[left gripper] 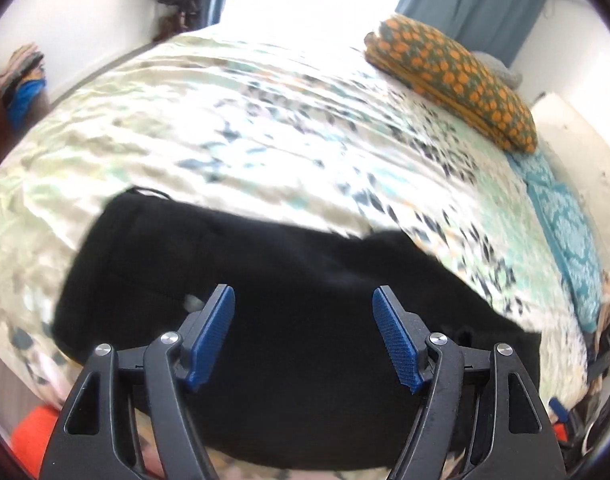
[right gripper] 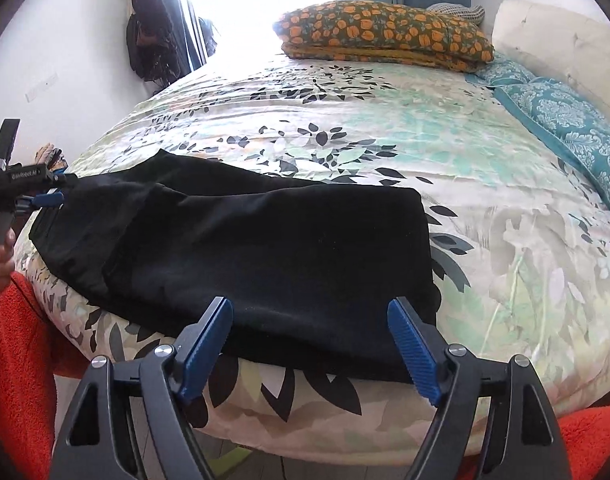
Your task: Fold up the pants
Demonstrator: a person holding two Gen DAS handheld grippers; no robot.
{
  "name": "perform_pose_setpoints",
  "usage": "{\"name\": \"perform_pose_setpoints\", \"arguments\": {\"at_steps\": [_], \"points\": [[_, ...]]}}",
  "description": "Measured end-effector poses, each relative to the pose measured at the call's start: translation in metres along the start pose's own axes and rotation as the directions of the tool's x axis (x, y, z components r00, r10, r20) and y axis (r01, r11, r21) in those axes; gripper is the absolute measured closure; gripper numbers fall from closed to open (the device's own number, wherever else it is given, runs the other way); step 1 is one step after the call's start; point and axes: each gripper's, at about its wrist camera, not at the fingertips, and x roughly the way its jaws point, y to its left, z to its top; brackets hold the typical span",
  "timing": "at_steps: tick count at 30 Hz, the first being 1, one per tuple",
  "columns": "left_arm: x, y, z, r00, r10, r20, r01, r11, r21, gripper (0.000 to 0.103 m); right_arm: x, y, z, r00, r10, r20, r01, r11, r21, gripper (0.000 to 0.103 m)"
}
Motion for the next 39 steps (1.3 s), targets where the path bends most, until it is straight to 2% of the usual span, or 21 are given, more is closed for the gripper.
{"name": "perform_pose_setpoints", "arguments": {"at_steps": [2, 3, 5, 7, 9, 10, 12, 17, 19, 20, 21, 22, 24, 27, 29, 31, 33, 37, 39], "points": [[-0.001, 0.054, 0.028, 0.998, 0.059, 0.026, -0.056, 0.993, -0.101, 0.022, 0.001, -0.001, 0.001, 1.000, 0.003, -0.004, -0.003, 1.000, 0.003, 0.023], [0.002, 0.082, 0.038, 0.996, 0.088, 0.015, -0.085, 0.985, -0.151, 0.022, 0.002, 0.000, 0.001, 1.000, 0.003, -0.004, -0.003, 1.000, 0.005, 0.023], [0.020, 0.126, 0.045, 0.992, 0.106, -0.064, -0.118, 0.968, -0.221, 0.022, 0.002, 0.000, 0.001, 1.000, 0.003, -0.003, -0.003, 1.000, 0.005, 0.023], [0.048, 0.154, 0.037, 0.982, 0.048, -0.180, -0.092, 0.966, -0.241, 0.022, 0.004, 0.002, 0.002, 1.000, 0.004, -0.005, -0.004, 1.000, 0.004, 0.023], [0.079, 0.170, 0.021, 0.955, -0.070, -0.289, -0.013, 0.961, -0.276, 0.020, 0.006, 0.005, 0.003, 1.000, 0.004, -0.009, -0.004, 1.000, 0.000, 0.023], [0.088, 0.175, 0.012, 0.942, -0.126, -0.312, 0.016, 0.943, -0.332, 0.019, 0.007, 0.007, 0.003, 1.000, 0.004, -0.010, -0.004, 1.000, -0.006, 0.023], [0.091, 0.179, 0.012, 0.938, -0.198, -0.284, 0.076, 0.918, -0.389, 0.007, 0.009, 0.012, 0.004, 1.000, 0.000, -0.014, -0.001, 1.000, -0.026, 0.023], [0.100, 0.152, 0.014, 0.893, -0.218, -0.394, 0.112, 0.955, -0.275, 0.004, 0.011, 0.017, 0.004, 1.000, 0.003, -0.015, -0.003, 0.999, -0.047, 0.023], [0.096, 0.138, 0.014, 0.876, -0.247, -0.413, 0.161, 0.959, -0.232, 0.006, 0.011, 0.015, 0.004, 1.000, 0.007, -0.012, -0.007, 0.999, -0.033, 0.023], [0.093, 0.133, 0.015, 0.876, -0.255, -0.410, 0.177, 0.960, -0.219, 0.010, 0.010, 0.014, 0.004, 1.000, 0.008, -0.009, -0.009, 1.000, -0.026, 0.023], [0.090, 0.127, 0.015, 0.883, -0.238, -0.404, 0.169, 0.965, -0.198, 0.047, 0.010, 0.012, 0.004, 1.000, 0.011, -0.007, -0.011, 1.000, -0.020, 0.023], [0.086, 0.125, 0.016, 0.895, -0.199, -0.398, 0.136, 0.974, -0.182, 0.060, 0.009, 0.011, 0.005, 1.000, 0.012, -0.004, -0.012, 1.000, -0.014, 0.023], [0.076, 0.122, 0.017, 0.915, -0.198, -0.352, 0.129, 0.969, -0.210, 0.078, 0.007, 0.007, 0.005, 1.000, 0.017, 0.003, -0.017, 1.000, 0.003, 0.023], [0.046, 0.109, 0.021, 0.947, -0.207, -0.247, 0.151, 0.963, -0.225, 0.083, 0.004, 0.001, 0.007, 1.000, 0.022, 0.019, -0.023, 0.999, 0.030, 0.023], [0.022, 0.090, 0.023, 0.954, -0.240, -0.182, 0.197, 0.954, -0.228, 0.084, 0.000, -0.003, 0.009, 0.999, 0.027, 0.039, -0.029, 0.998, 0.052, 0.023], [0.000, 0.066, 0.022, 0.936, -0.324, -0.135, 0.287, 0.928, -0.237, 0.085, -0.003, -0.010, 0.012, 0.998, 0.034, 0.061, -0.039, 0.996, 0.084, 0.023], [-0.016, 0.033, 0.019, 0.906, -0.409, -0.113, 0.375, 0.896, -0.237, 0.085, -0.005, -0.017, 0.014, 0.996, 0.043, 0.082, -0.052, 0.991, 0.123, 0.023], [-0.030, -0.048, 0.005, 0.844, -0.522, -0.123, 0.494, 0.847, -0.197, 0.085, -0.013, -0.036, 0.018, 0.990, 0.053, 0.128, -0.079, 0.976, 0.201, 0.023], [-0.028, -0.094, -0.003, 0.819, -0.556, -0.143, 0.534, 0.829, -0.169, 0.085, -0.020, -0.045, 0.018, 0.987, 0.056, 0.154, -0.091, 0.969, 0.231, 0.023]]}}
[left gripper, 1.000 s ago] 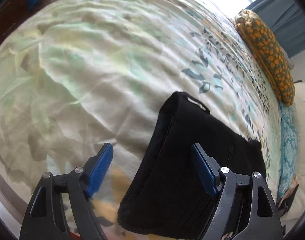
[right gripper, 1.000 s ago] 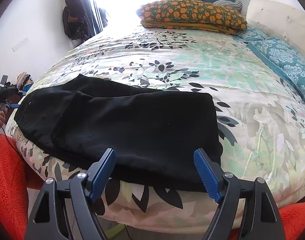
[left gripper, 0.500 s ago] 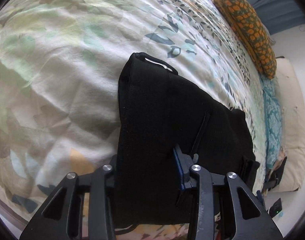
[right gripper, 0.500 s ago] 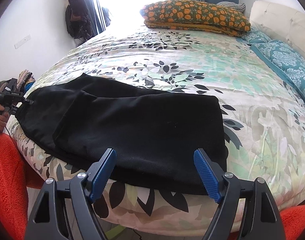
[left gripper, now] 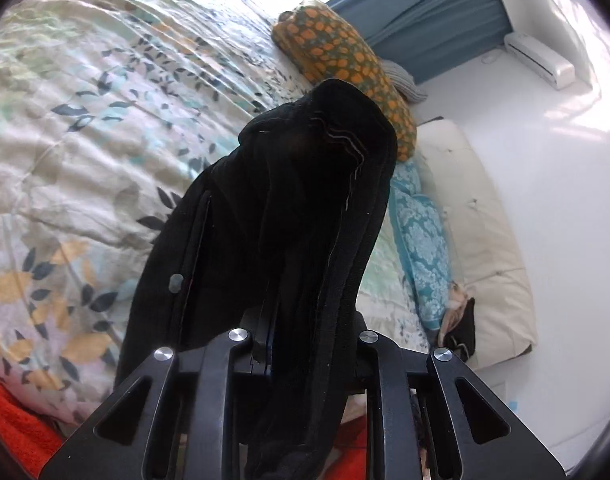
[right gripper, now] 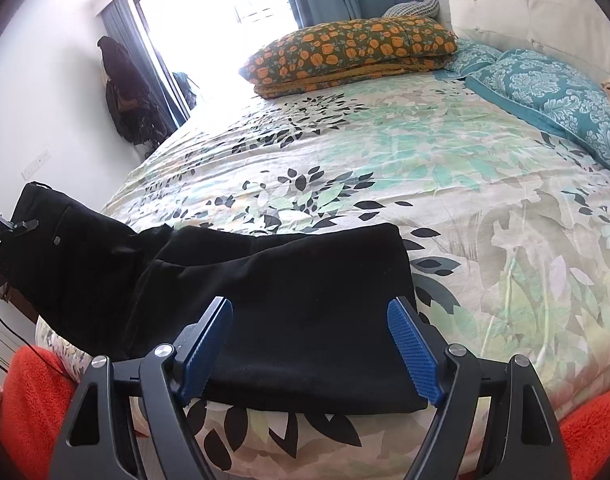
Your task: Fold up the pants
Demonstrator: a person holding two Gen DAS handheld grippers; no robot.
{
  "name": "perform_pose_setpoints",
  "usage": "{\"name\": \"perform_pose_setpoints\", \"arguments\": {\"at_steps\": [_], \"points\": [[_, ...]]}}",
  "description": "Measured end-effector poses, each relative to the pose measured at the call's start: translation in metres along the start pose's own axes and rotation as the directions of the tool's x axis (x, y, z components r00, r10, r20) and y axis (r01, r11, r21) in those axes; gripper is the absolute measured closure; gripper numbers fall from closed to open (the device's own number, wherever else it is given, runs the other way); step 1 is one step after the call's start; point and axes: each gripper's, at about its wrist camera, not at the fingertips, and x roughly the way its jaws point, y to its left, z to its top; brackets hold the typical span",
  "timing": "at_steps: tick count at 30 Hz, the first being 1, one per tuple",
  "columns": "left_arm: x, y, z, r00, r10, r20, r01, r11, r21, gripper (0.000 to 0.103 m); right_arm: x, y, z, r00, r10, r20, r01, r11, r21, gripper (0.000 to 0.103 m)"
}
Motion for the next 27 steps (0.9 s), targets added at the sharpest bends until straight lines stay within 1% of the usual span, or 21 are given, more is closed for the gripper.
{"name": "perform_pose_setpoints", "arguments": {"at_steps": [2, 3, 7, 8, 10, 11, 12, 13, 14, 15, 17, 18, 19, 20, 21, 22, 23, 24, 25, 26, 27], "points": [[0.034, -0.032, -0.011, 0.999, 0.000, -0.039, 0.002, 0.999, 0.053, 0.085, -0.009, -0.010, 0.003, 1.000, 0.004, 0.024, -0.005, 1.000, 0.030, 0.023], [0.054, -0.047, -0.017, 0.998, 0.015, -0.063, -0.010, 0.997, 0.081, 0.084, -0.013, -0.015, 0.004, 0.999, 0.004, 0.036, -0.005, 0.999, 0.048, 0.023], [0.137, -0.092, -0.054, 0.982, 0.121, -0.147, -0.091, 0.976, 0.198, 0.084, -0.028, -0.043, 0.008, 0.997, -0.012, 0.079, 0.002, 0.992, 0.129, 0.023], [0.159, -0.100, -0.065, 0.973, 0.170, -0.155, -0.129, 0.961, 0.245, 0.083, -0.031, -0.050, 0.008, 0.996, -0.018, 0.087, 0.004, 0.988, 0.153, 0.023], [0.201, -0.114, -0.087, 0.943, 0.297, -0.149, -0.230, 0.907, 0.352, 0.077, -0.034, -0.064, 0.008, 0.996, -0.019, 0.091, 0.001, 0.979, 0.204, 0.023], [0.221, -0.116, -0.099, 0.925, 0.341, -0.167, -0.253, 0.882, 0.398, 0.065, -0.035, -0.070, 0.008, 0.996, -0.016, 0.092, -0.005, 0.973, 0.229, 0.023], [0.241, -0.116, -0.111, 0.904, 0.373, -0.211, -0.255, 0.864, 0.433, 0.051, -0.035, -0.076, 0.008, 0.996, -0.010, 0.091, -0.014, 0.968, 0.252, 0.023], [0.255, -0.115, -0.122, 0.885, 0.388, -0.257, -0.244, 0.857, 0.454, 0.050, -0.036, -0.081, 0.007, 0.996, -0.003, 0.092, -0.023, 0.962, 0.272, 0.023], [0.258, -0.117, -0.132, 0.882, 0.378, -0.282, -0.223, 0.861, 0.457, 0.050, -0.036, -0.085, 0.007, 0.995, 0.007, 0.096, -0.035, 0.956, 0.291, 0.023], [0.251, -0.124, -0.140, 0.892, 0.353, -0.282, -0.200, 0.868, 0.455, 0.048, -0.037, -0.089, 0.006, 0.995, 0.023, 0.102, -0.054, 0.949, 0.311, 0.023], [0.224, -0.136, -0.143, 0.924, 0.250, -0.289, -0.104, 0.892, 0.439, 0.045, -0.038, -0.098, 0.003, 0.991, 0.072, 0.115, -0.109, 0.927, 0.358, 0.023], [0.206, -0.139, -0.141, 0.938, 0.203, -0.281, -0.065, 0.898, 0.434, 0.041, -0.037, -0.101, 0.001, 0.987, 0.107, 0.123, -0.146, 0.914, 0.380, 0.023], [0.189, -0.140, -0.136, 0.949, 0.182, -0.257, -0.054, 0.898, 0.438, 0.037, -0.035, -0.103, 0.000, 0.980, 0.154, 0.128, -0.192, 0.898, 0.395, 0.023], [0.171, -0.141, -0.129, 0.960, 0.183, -0.214, -0.071, 0.893, 0.445, 0.032, -0.030, -0.103, 0.000, 0.968, 0.217, 0.127, -0.250, 0.881, 0.402, 0.023], [0.152, -0.135, -0.120, 0.968, 0.191, -0.165, -0.099, 0.888, 0.448, 0.031, -0.022, -0.099, 0.001, 0.945, 0.306, 0.119, -0.328, 0.852, 0.409, 0.023], [0.133, -0.127, -0.110, 0.972, 0.205, -0.116, -0.134, 0.885, 0.445, 0.031, -0.011, -0.093, 0.001, 0.910, 0.404, 0.099, -0.406, 0.812, 0.419, 0.023], [0.115, -0.114, -0.100, 0.971, 0.227, -0.069, -0.176, 0.885, 0.432, 0.031, 0.002, -0.084, 0.000, 0.874, 0.481, 0.070, -0.461, 0.775, 0.433, 0.023], [0.098, -0.100, -0.092, 0.967, 0.252, -0.025, -0.221, 0.886, 0.407, 0.031, 0.015, -0.073, -0.001, 0.857, 0.515, 0.024, -0.473, 0.766, 0.435, 0.023], [0.086, -0.082, -0.083, 0.960, 0.280, 0.018, -0.266, 0.888, 0.374, 0.031, 0.028, -0.061, 0.000, 0.865, 0.499, -0.044, -0.440, 0.799, 0.411, 0.023], [0.077, -0.064, -0.077, 0.947, 0.317, 0.056, -0.317, 0.885, 0.342, 0.031, 0.039, -0.049, 0.002, 0.880, 0.463, -0.103, -0.398, 0.839, 0.372, 0.023], [0.068, -0.045, -0.075, 0.928, 0.361, 0.088, -0.370, 0.876, 0.311, 0.031, 0.051, -0.039, 0.002, 0.886, 0.438, -0.154, -0.368, 0.865, 0.341, 0.023]]}}
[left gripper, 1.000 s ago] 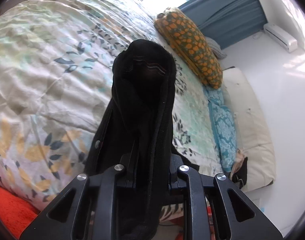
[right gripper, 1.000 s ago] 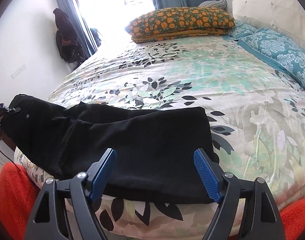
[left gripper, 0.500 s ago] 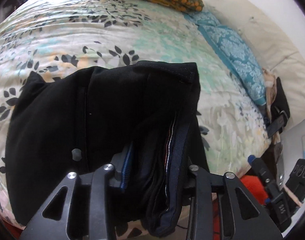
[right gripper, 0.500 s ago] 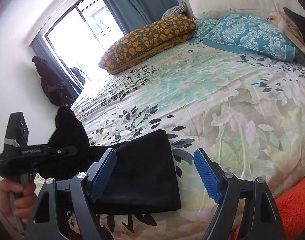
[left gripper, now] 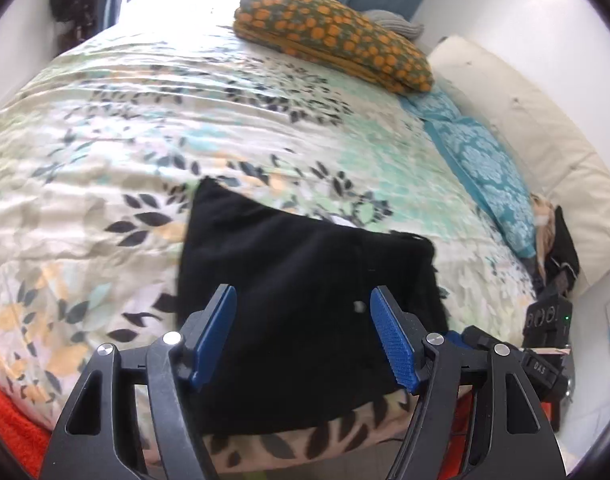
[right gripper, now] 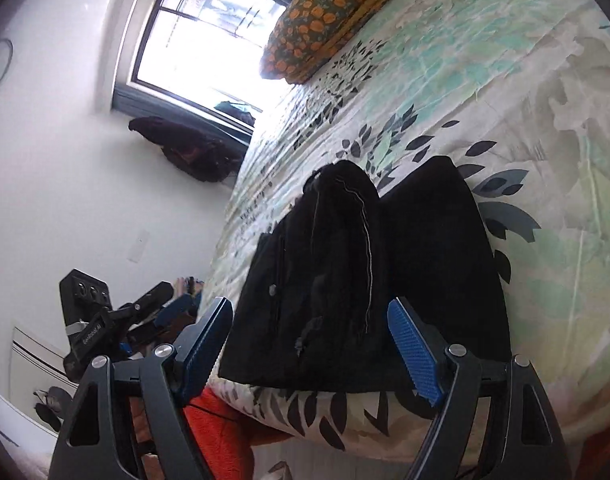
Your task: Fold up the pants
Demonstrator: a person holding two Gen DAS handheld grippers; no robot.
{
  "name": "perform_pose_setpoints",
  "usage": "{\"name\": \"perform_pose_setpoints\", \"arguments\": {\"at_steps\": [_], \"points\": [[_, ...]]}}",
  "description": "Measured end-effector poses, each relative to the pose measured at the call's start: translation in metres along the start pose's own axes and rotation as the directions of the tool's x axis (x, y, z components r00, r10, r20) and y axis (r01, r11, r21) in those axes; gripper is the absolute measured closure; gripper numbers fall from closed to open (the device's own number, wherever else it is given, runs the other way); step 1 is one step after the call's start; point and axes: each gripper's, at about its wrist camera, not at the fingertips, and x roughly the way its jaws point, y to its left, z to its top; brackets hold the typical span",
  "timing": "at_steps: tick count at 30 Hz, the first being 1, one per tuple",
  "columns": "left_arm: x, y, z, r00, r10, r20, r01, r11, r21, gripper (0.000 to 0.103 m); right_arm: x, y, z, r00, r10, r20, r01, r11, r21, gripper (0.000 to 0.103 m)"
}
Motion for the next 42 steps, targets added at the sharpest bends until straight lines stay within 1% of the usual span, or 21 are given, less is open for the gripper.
{"name": "perform_pose_setpoints", "arguments": {"at_steps": [3, 4, 5, 6, 8, 9, 12, 15, 18, 21, 23, 25, 26, 28, 30, 32, 33, 35, 38, 41, 42], "points": [[0.003, 0.051, -0.023, 0.994, 0.109, 0.024, -0.107, 0.991, -0.084, 0.031, 0.039, 0.003, 0.007, 0.991, -0.077, -0.105, 0.078, 0.997, 0.004, 0.023], [0.006, 0.065, -0.033, 0.991, 0.131, 0.017, -0.129, 0.986, -0.110, 0.031, 0.049, 0.005, 0.008, 0.986, -0.085, -0.142, 0.086, 0.996, -0.003, 0.027], [0.009, 0.078, -0.041, 0.989, 0.151, 0.003, -0.149, 0.980, -0.132, 0.031, 0.058, 0.008, 0.009, 0.979, -0.103, -0.176, 0.102, 0.995, -0.011, 0.040], [0.012, 0.090, -0.046, 0.985, 0.172, -0.020, -0.173, 0.973, -0.155, 0.031, 0.061, 0.013, 0.011, 0.972, -0.144, -0.183, 0.140, 0.990, -0.034, 0.076], [0.016, 0.106, -0.048, 0.984, 0.174, -0.045, -0.180, 0.958, -0.225, 0.032, 0.053, 0.032, 0.013, 0.975, -0.158, -0.157, 0.145, 0.985, -0.093, 0.081], [0.012, 0.112, -0.045, 0.988, 0.152, -0.022, -0.153, 0.954, -0.257, 0.031, 0.045, 0.045, 0.016, 0.980, -0.153, -0.131, 0.137, 0.983, -0.124, 0.082], [-0.004, 0.109, -0.038, 0.987, 0.152, 0.047, -0.136, 0.959, -0.248, 0.031, 0.005, 0.070, 0.027, 0.997, -0.067, -0.024, 0.064, 0.989, -0.130, 0.083], [-0.002, 0.097, -0.037, 0.988, 0.146, 0.052, -0.132, 0.970, -0.204, 0.031, -0.026, 0.068, 0.032, 0.997, -0.067, 0.045, 0.072, 0.991, -0.116, 0.083], [0.011, 0.086, -0.041, 0.992, 0.124, 0.016, -0.120, 0.978, -0.170, 0.031, -0.027, 0.033, 0.032, 0.992, -0.127, 0.019, 0.128, 0.991, -0.044, 0.083], [0.021, 0.074, -0.046, 0.991, 0.136, -0.011, -0.136, 0.983, -0.124, 0.031, -0.015, -0.026, 0.017, 0.972, -0.232, -0.047, 0.234, 0.971, 0.047, 0.083], [0.023, 0.067, -0.048, 0.989, 0.147, -0.013, -0.147, 0.985, -0.087, 0.031, -0.012, -0.061, 0.003, 0.980, -0.197, -0.035, 0.200, 0.966, 0.162, 0.078], [0.024, 0.059, -0.051, 0.986, 0.164, -0.010, -0.164, 0.985, -0.045, 0.031, -0.013, -0.082, 0.001, 0.995, -0.098, -0.002, 0.095, 0.951, 0.295, 0.069], [0.024, 0.057, -0.052, 0.985, 0.175, -0.009, -0.175, 0.984, -0.028, 0.031, -0.016, -0.084, 0.004, 0.997, -0.083, -0.003, 0.080, 0.948, 0.308, 0.067], [0.023, 0.053, -0.051, 0.980, 0.198, -0.006, -0.198, 0.980, -0.012, 0.031, -0.027, -0.072, 0.010, 0.987, -0.163, 0.009, 0.156, 0.957, 0.243, 0.052], [0.019, 0.049, -0.046, 0.976, 0.219, 0.012, -0.219, 0.976, -0.008, 0.031, -0.043, -0.050, 0.013, 0.946, -0.318, 0.063, 0.306, 0.940, 0.150, 0.042], [0.015, 0.039, -0.034, 0.977, 0.204, 0.056, -0.204, 0.979, 0.009, 0.031, -0.057, -0.022, 0.022, 0.906, -0.397, 0.148, 0.394, 0.918, 0.048, 0.041], [0.017, 0.031, -0.024, 0.980, 0.188, 0.068, -0.191, 0.981, 0.033, 0.031, -0.061, -0.009, 0.031, 0.899, -0.395, 0.188, 0.403, 0.915, -0.004, 0.041], [0.030, 0.012, 0.000, 0.985, 0.162, 0.058, -0.166, 0.982, 0.085, 0.031, -0.056, 0.017, 0.054, 0.912, -0.344, 0.222, 0.372, 0.923, -0.098, 0.041], [0.059, -0.016, 0.036, 0.996, 0.091, 0.011, -0.092, 0.987, 0.135, 0.031, -0.026, 0.048, 0.087, 0.945, -0.267, 0.187, 0.305, 0.927, -0.217, 0.042], [0.097, -0.037, 0.061, 0.994, 0.107, -0.001, -0.105, 0.978, 0.179, 0.031, 0.012, 0.053, 0.100, 0.960, -0.248, 0.129, 0.276, 0.910, -0.309, 0.042], [0.114, -0.042, 0.066, 0.993, 0.112, -0.020, -0.106, 0.974, 0.202, 0.031, 0.027, 0.044, 0.099, 0.958, -0.273, 0.088, 0.287, 0.907, -0.309, 0.042]]}}
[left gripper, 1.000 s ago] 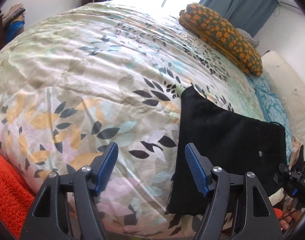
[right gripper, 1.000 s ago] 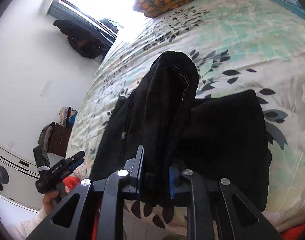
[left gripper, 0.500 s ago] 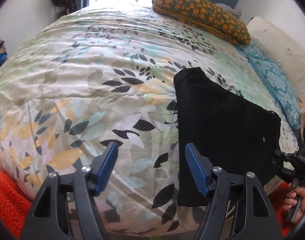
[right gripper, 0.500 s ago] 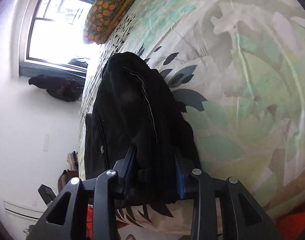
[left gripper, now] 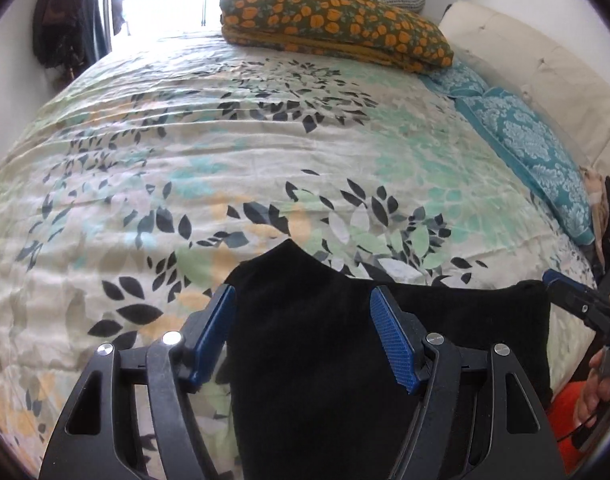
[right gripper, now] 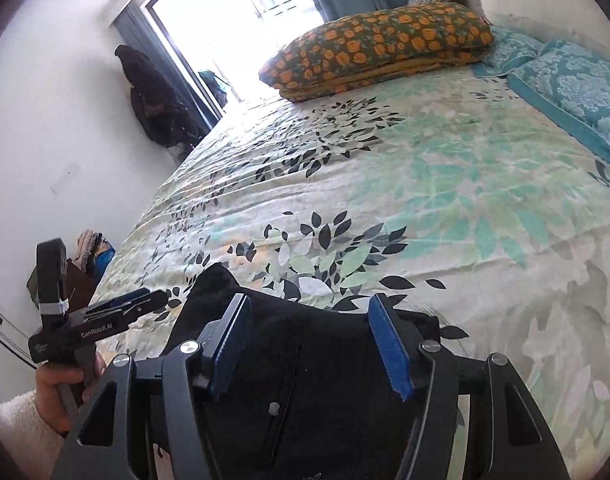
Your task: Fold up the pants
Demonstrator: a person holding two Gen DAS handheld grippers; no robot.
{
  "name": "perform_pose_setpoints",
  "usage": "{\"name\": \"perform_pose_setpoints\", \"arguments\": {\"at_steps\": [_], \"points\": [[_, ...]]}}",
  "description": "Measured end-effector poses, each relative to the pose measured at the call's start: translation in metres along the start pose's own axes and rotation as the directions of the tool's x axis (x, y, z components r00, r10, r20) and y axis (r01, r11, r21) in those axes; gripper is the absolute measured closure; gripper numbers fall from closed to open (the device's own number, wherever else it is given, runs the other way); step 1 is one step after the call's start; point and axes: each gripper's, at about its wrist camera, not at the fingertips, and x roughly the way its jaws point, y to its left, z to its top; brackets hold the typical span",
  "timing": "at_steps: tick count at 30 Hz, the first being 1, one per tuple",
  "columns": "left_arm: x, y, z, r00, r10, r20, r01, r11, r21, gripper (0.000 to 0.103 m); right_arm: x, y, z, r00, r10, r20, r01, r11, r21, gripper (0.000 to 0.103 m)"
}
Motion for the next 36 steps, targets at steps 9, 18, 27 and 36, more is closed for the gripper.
{"name": "perform_pose_setpoints", "arguments": {"at_steps": [9, 18, 27, 36], "points": [[0.103, 0.058, 0.009, 0.986, 0.007, -0.169, -0.051, 0.964, -0.259, 0.018, 0.036, -0.053, -0.045, 0.994, -0.083, -0.078, 0.086, 0.995, 0.045, 0.042], [-0.001, 0.033, -0.014, 0.994, 0.053, -0.100, -0.061, 0.996, -0.071, 0.020, -0.030, -0.035, -0.046, 0.997, -0.082, -0.010, 0.082, 0.992, 0.098, 0.041], [-0.044, -0.040, -0.148, 0.983, 0.043, -0.178, 0.001, 0.971, 0.237, 0.018, -0.040, 0.014, -0.141, 0.983, -0.053, -0.174, 0.061, 0.997, 0.046, 0.039], [-0.083, -0.038, -0.133, 0.992, 0.080, -0.102, -0.068, 0.991, 0.115, 0.019, -0.073, 0.043, -0.124, 0.981, -0.189, -0.053, 0.185, 0.981, -0.060, 0.034]]}}
